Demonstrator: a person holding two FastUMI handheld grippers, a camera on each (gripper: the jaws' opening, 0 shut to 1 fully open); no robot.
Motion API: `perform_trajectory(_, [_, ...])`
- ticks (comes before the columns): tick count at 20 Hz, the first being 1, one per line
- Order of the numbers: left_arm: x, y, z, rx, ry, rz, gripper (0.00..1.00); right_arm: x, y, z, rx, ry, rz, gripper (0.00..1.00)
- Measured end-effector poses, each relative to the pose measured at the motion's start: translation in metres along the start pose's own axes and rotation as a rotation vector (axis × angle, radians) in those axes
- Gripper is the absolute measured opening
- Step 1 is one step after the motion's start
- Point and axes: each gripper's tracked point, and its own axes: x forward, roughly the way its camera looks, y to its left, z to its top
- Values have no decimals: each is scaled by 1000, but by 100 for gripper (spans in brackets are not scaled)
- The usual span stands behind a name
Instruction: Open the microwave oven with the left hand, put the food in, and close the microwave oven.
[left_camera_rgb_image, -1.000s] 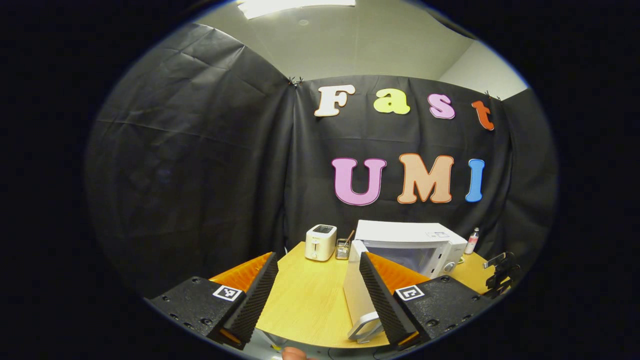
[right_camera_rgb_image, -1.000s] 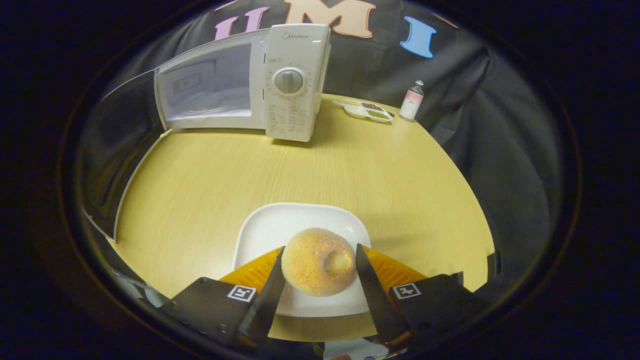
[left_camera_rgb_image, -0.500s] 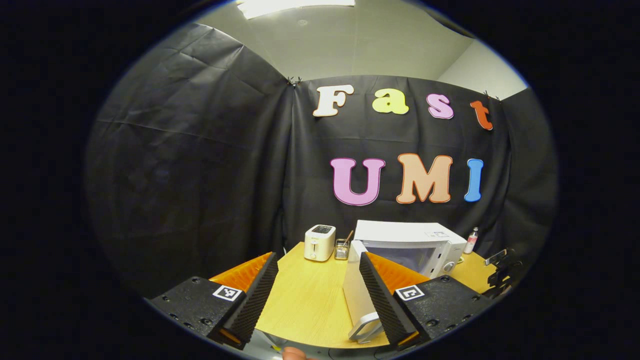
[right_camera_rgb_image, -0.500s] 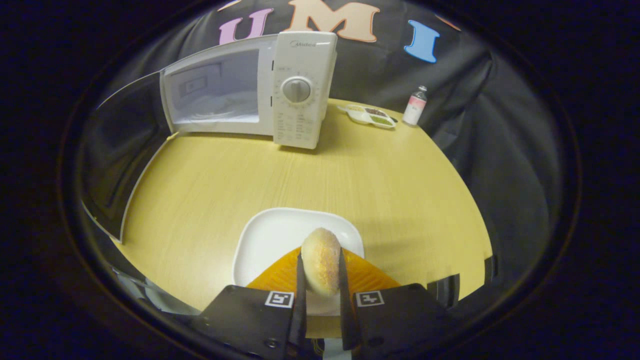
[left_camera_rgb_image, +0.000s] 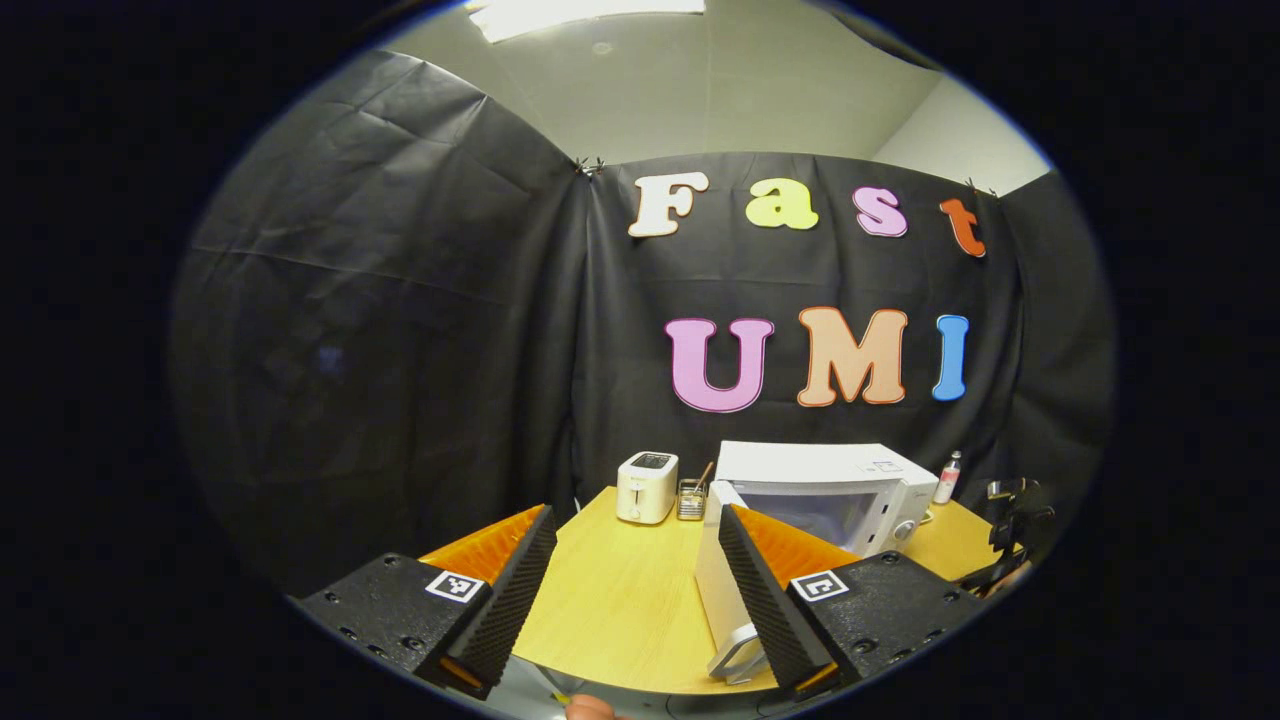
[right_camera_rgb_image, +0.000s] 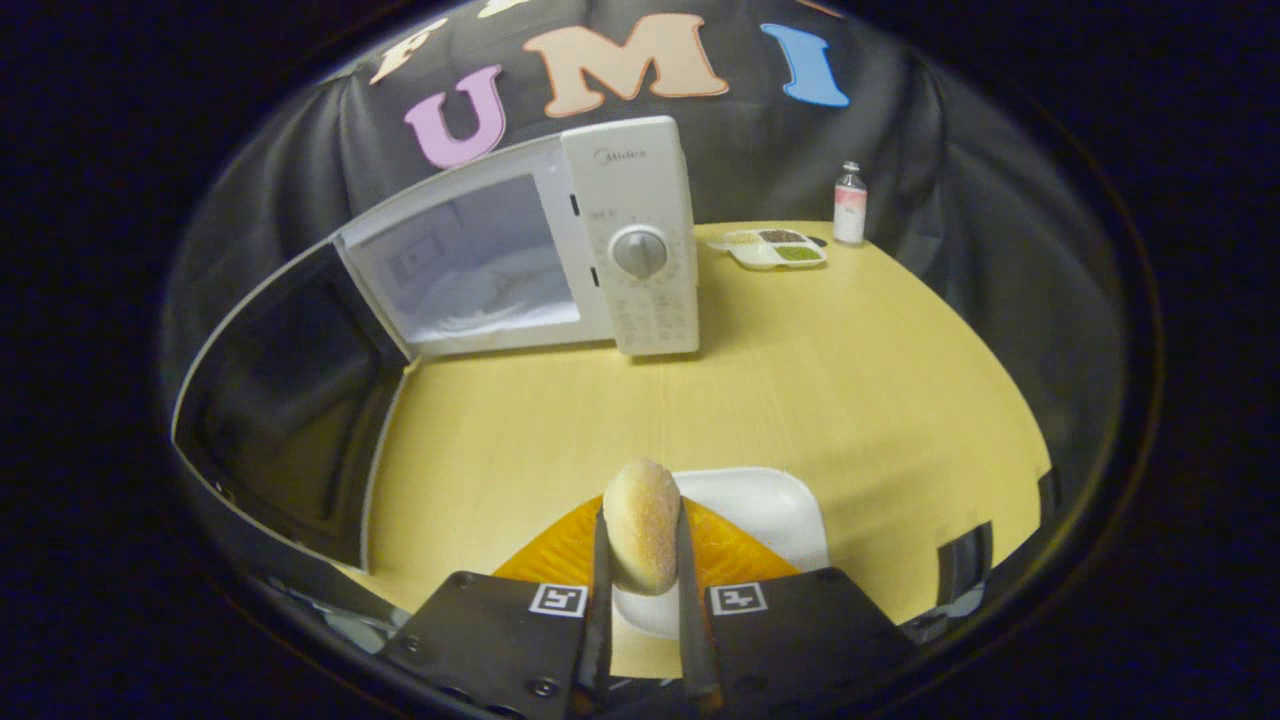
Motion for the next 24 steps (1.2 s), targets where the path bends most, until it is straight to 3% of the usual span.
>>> perform_trajectory(7, [-2,-11,8,30,-11,-20,94,20,85,48,199,-56,176,30])
perform_trajectory(15, [-13,-27,11,25,-3,-49,94,62,153,103,486,-129,304,30])
perform_trajectory(16, [-16,-29,7,16,9,-50,94,68,159,108,516,-149,315,23])
perform_trajectory(17, [-18,-30,3,5,22,-50,94,75,164,112,562,-163,326,30])
perform_trajectory(20, [-24,-26,-7,-6,66,-39,96,100,175,123,721,-191,327,29])
perform_trajectory(21, [-25,-25,-9,-2,76,-34,96,107,177,126,746,-210,325,23])
perform_trajectory(22, [-30,-22,-12,1,86,-27,96,116,179,129,751,-227,319,29])
perform_trajectory(24, [-35,-20,-15,-2,99,-12,96,132,179,133,770,-255,304,29])
